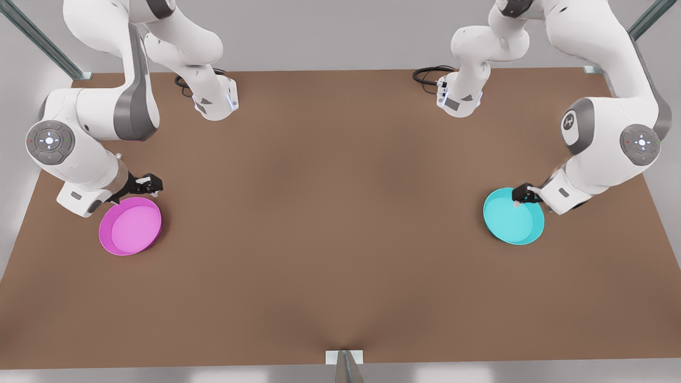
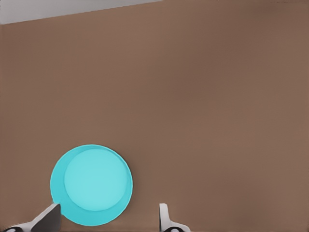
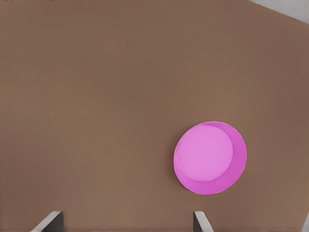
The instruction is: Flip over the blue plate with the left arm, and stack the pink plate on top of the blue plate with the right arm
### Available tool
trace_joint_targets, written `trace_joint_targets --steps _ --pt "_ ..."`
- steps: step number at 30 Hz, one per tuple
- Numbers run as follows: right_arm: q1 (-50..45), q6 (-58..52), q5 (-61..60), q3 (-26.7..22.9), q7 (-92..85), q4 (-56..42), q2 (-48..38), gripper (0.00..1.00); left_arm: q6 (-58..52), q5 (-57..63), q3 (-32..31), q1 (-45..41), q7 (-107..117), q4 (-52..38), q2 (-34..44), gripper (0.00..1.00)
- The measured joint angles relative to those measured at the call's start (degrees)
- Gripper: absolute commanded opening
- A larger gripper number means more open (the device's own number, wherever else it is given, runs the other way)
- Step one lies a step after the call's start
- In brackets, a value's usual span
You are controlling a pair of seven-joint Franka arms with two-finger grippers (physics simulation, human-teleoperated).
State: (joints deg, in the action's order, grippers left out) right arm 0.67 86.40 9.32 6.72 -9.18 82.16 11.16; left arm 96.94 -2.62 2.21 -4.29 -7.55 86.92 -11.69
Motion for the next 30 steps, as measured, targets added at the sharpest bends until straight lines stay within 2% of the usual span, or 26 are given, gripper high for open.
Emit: trace_joint_targets --steps 1,5,8,13,16,20,28,29,30 --pt "0.1 0.0 0.0 -0.04 0.04 0.02 0.01 1.0 0.05 -0.77 0.04 -0.51 -0.09 0.0 -0.74 1.0" --pt "0.08 0.0 0.0 -0.21 -0.21 -0.07 0.06 1.0 1.37 -8.22 0.39 10.85 -14.78 0.3 -5.99 1.0" --pt "0.12 0.0 -0.09 -0.39 -0.31 -0.08 0.1 1.0 3.35 -15.72 5.69 12.94 -27.72 3.08 -10.46 1.0" --pt "0.35 -0.7 -0.18 -0.48 -0.41 -0.25 0.36 1.0 6.43 -22.94 8.59 19.07 -46.64 3.08 -19.09 1.0" --pt "2.02 -0.7 -1.82 -0.48 -0.61 -0.11 0.62 1.0 7.32 -24.28 9.53 20.33 -46.77 5.04 -21.35 1.0" --pt "2.12 -0.7 -1.85 -0.48 -0.49 0.02 0.62 1.0 20.03 -24.65 9.66 19.77 -48.73 15.83 -21.69 1.0" --pt "1.86 -0.7 -1.85 -0.48 -0.53 0.02 0.62 1.0 21.0 -23.9 9.67 19.85 -48.79 17.14 -24.41 1.0" --pt "1.79 -0.7 -1.85 -0.48 -0.49 0.02 0.67 1.0 20.93 -23.89 9.66 19.77 -48.79 17.14 -24.43 0.96" --pt "1.77 -0.7 -1.85 -0.48 -0.49 0.02 0.65 1.0 21.0 -23.87 9.66 19.76 -48.79 17.14 -24.39 0.85"
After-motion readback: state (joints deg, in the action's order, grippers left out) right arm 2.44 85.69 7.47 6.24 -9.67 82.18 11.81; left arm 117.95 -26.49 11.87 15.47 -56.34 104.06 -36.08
